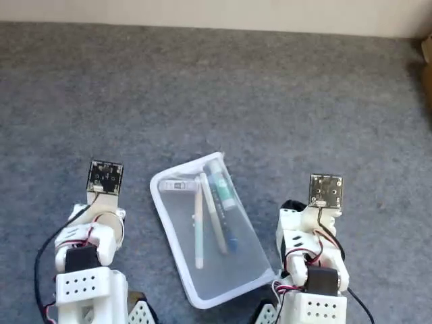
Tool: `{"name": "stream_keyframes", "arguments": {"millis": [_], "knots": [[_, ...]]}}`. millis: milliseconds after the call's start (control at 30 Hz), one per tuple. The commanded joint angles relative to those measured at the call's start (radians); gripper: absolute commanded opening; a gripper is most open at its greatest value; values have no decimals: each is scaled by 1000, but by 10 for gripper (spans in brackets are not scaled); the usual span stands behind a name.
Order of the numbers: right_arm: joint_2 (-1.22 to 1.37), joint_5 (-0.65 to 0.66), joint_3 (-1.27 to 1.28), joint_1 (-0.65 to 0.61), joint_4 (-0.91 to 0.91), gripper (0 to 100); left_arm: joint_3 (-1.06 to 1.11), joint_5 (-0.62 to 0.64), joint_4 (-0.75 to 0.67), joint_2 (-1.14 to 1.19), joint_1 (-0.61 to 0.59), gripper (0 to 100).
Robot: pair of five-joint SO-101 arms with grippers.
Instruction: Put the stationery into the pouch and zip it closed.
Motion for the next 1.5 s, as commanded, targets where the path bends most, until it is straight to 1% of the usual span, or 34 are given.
{"name": "stream_keyframes", "arguments": {"millis": [0,133,233,1467], "knots": [[-13,11,136,12,15,13,13,-9,-26,-15,-12,27],[-13,11,136,12,134,13,68,-9,-28,-15,-8,27],[-13,11,136,12,252,13,68,-9,-28,-15,-15,24],[-13,11,134,10,252,13,68,-9,-28,-15,-16,24]]}}
